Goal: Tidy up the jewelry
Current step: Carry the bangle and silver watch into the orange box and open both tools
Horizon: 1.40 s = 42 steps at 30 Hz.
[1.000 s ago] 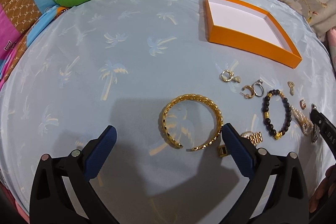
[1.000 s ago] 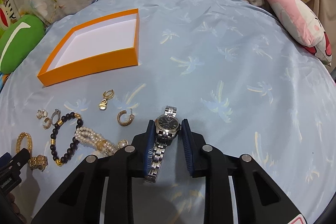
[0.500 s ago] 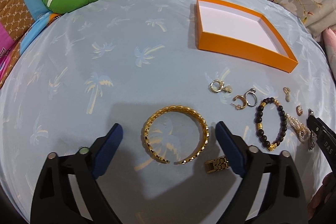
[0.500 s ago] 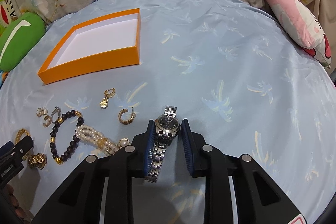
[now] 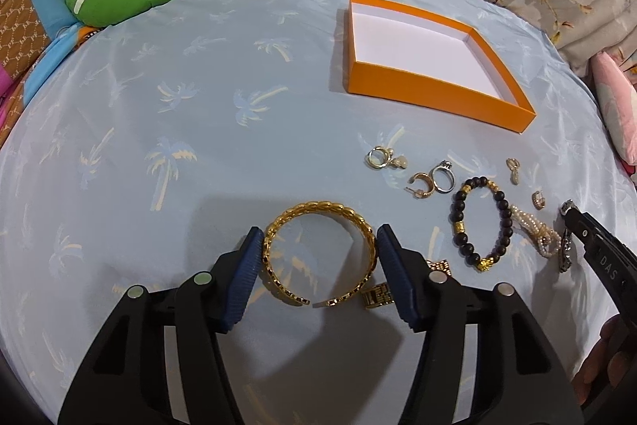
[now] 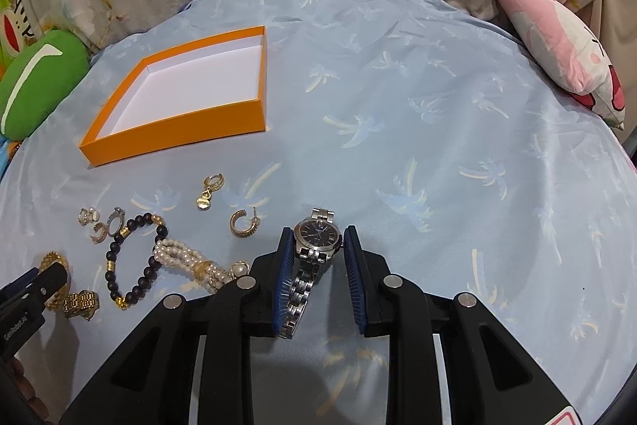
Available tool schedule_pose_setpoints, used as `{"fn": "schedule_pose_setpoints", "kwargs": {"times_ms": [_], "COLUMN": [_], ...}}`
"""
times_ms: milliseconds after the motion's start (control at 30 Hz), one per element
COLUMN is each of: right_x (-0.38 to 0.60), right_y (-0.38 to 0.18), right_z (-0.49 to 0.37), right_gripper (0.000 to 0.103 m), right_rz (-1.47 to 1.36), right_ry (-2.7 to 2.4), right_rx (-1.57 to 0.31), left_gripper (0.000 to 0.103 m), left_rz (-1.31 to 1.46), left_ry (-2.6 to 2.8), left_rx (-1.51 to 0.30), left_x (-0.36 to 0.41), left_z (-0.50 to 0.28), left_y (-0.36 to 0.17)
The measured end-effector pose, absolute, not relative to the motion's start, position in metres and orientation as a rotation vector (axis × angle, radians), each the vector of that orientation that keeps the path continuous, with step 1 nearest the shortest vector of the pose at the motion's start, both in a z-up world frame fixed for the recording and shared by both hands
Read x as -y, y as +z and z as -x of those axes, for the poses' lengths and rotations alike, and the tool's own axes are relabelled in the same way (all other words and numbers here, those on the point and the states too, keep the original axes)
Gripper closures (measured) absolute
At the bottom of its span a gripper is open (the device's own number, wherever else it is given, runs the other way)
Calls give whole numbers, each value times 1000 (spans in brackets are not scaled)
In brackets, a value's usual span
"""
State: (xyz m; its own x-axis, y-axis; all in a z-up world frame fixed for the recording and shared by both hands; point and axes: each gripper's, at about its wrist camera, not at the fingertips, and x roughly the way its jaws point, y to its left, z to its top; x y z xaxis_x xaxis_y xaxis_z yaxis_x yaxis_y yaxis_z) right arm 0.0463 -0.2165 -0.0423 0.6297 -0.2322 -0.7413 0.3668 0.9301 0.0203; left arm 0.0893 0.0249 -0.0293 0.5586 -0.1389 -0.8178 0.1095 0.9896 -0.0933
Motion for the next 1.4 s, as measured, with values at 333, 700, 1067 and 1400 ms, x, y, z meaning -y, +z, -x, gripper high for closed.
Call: {"fn": "schedule_pose_setpoints", "kwargs": {"times_ms": [333, 700, 1067, 1400], "right_x": [212, 218, 225, 224], "right_y": [-12, 33, 40, 7], "right_z": [-38, -88, -213, -292], "right_gripper": [79, 80, 79, 79], "right_rz": [-172, -204, -203, -166], "right_ry": [-316, -210, -108, -105], "right_rx": [-757, -689, -707, -800], "left_gripper": [46, 46, 46, 46], "left_rz": [38, 35, 0, -3], "left_ry": [-158, -193, -192, -173], "left_rx": [-888, -805, -762, -867], "left_x": [-26, -4, 54, 78], "left_z": [-85, -131, -249, -319], "left_y": [6, 49, 60, 12]}}
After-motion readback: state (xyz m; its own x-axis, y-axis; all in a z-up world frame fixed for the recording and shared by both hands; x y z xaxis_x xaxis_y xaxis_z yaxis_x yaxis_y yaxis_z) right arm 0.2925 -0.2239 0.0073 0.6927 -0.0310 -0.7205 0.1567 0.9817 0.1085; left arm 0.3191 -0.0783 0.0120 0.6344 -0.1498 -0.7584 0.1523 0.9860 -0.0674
